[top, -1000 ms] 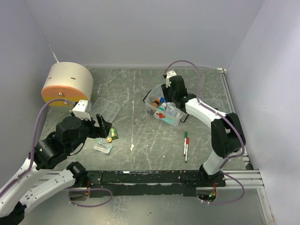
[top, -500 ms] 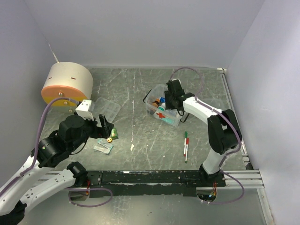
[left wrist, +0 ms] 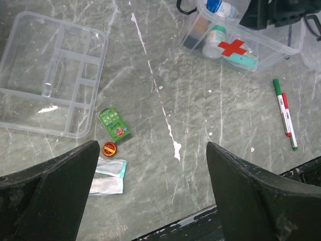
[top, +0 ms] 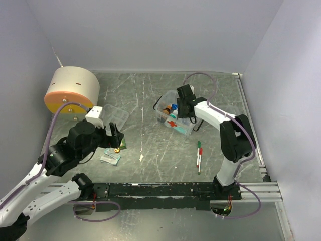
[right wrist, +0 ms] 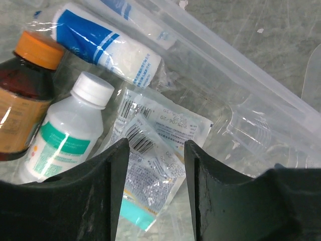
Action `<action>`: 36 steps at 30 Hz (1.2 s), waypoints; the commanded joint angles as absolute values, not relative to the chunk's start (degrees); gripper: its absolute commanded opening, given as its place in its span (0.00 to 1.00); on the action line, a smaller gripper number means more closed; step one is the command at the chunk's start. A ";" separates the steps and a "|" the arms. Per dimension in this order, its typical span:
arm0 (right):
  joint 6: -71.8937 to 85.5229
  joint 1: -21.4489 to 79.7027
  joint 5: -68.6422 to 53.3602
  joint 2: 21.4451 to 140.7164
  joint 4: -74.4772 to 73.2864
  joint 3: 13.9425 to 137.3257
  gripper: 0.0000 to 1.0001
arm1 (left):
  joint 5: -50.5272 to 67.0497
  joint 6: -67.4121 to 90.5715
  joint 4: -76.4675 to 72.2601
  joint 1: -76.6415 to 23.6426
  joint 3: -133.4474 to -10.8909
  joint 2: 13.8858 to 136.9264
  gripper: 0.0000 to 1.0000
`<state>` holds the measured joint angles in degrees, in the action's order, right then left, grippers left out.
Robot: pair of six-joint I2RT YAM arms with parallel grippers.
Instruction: Organize the medicine kit
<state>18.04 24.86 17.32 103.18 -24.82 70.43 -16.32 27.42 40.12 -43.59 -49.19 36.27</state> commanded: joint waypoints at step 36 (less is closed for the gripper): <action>24.02 24.96 -15.22 59.43 -17.35 47.73 0.55 | -26.23 48.14 32.26 -41.51 -44.27 71.54 0.95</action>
